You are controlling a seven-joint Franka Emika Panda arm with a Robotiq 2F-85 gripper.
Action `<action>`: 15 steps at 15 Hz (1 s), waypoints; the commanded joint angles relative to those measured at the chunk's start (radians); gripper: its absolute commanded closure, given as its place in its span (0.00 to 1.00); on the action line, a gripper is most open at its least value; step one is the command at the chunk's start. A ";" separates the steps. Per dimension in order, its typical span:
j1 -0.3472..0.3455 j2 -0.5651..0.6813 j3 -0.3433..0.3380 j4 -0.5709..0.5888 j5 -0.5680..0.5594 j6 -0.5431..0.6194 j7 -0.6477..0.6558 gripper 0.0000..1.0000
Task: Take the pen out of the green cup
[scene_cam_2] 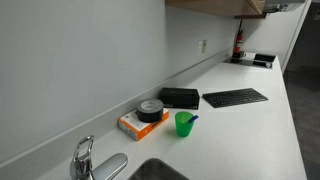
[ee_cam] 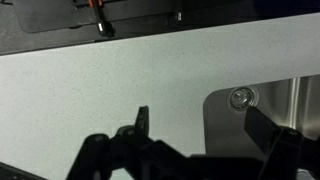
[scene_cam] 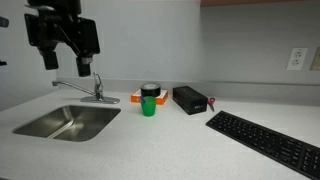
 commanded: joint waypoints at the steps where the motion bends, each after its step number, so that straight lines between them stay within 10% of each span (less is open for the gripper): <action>1: -0.012 0.002 0.009 0.002 0.006 -0.003 -0.007 0.00; 7: -0.015 0.050 0.019 0.020 0.008 0.045 0.009 0.00; 15: -0.066 0.467 0.036 0.159 -0.037 0.444 0.116 0.00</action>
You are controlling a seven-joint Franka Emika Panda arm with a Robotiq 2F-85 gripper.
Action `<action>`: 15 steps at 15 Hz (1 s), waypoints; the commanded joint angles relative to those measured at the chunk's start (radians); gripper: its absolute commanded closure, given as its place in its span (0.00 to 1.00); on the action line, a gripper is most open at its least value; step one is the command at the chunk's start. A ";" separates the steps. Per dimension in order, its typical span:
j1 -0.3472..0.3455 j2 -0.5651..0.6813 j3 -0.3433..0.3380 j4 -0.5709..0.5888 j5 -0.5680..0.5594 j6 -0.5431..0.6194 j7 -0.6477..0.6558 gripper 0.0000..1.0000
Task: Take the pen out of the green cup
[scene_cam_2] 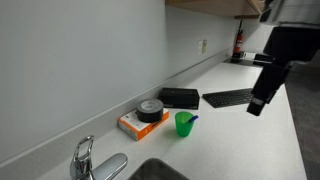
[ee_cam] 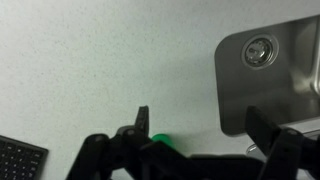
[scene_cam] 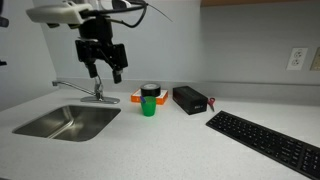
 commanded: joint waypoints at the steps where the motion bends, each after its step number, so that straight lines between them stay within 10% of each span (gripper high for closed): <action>1: -0.045 0.235 0.009 0.134 -0.033 0.125 0.079 0.00; 15: -0.044 0.398 -0.001 0.199 -0.067 0.247 0.193 0.00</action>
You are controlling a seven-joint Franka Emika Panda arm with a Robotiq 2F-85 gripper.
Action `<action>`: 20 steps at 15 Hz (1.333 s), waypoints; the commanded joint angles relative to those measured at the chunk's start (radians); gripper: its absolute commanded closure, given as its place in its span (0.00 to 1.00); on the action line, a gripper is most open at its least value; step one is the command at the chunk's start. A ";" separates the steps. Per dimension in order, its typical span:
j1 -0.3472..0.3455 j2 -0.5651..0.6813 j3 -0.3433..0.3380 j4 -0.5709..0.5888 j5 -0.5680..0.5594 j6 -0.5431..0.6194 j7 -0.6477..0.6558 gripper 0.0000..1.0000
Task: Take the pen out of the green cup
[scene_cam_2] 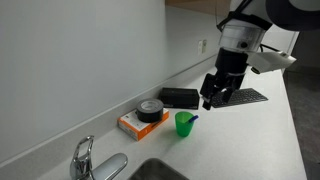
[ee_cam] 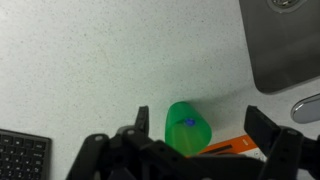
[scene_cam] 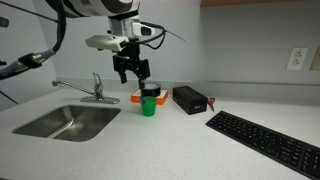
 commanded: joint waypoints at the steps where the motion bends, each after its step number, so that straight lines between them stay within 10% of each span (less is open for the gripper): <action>1: 0.005 0.066 0.009 -0.006 -0.055 0.129 0.115 0.00; 12: 0.034 0.197 -0.023 0.021 -0.229 0.245 0.355 0.07; 20: 0.040 0.248 -0.040 0.046 -0.202 0.334 0.360 0.78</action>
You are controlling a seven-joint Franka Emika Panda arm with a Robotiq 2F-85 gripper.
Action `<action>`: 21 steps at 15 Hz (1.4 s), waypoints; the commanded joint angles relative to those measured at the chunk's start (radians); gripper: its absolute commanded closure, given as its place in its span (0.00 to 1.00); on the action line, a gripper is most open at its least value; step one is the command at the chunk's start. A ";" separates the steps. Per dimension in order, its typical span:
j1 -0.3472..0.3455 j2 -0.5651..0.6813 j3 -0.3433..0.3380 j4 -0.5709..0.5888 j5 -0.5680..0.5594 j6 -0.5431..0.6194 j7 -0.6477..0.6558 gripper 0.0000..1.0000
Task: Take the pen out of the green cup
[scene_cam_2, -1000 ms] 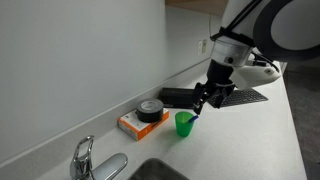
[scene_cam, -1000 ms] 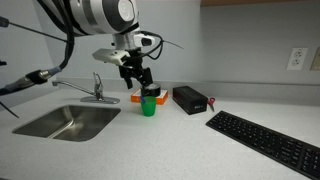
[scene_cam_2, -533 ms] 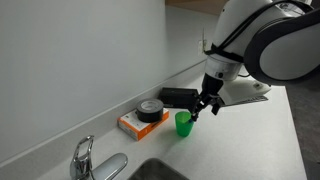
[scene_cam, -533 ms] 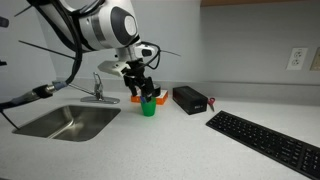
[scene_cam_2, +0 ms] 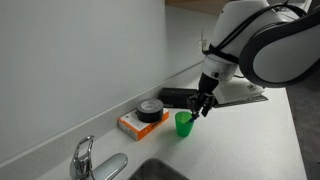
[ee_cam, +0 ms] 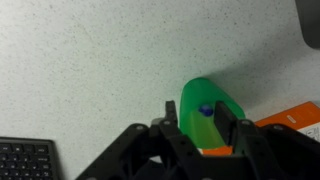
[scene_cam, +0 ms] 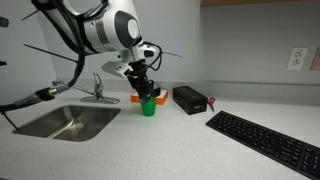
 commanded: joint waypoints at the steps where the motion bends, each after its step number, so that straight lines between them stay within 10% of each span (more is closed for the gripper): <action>1: 0.025 0.052 -0.023 0.033 0.003 0.057 0.034 0.87; 7: 0.033 0.041 -0.039 0.043 0.030 0.058 0.024 0.96; 17: 0.066 -0.403 -0.002 -0.229 0.279 0.078 -0.339 0.96; 21: 0.075 -0.321 0.070 -0.262 0.241 0.162 -0.316 0.96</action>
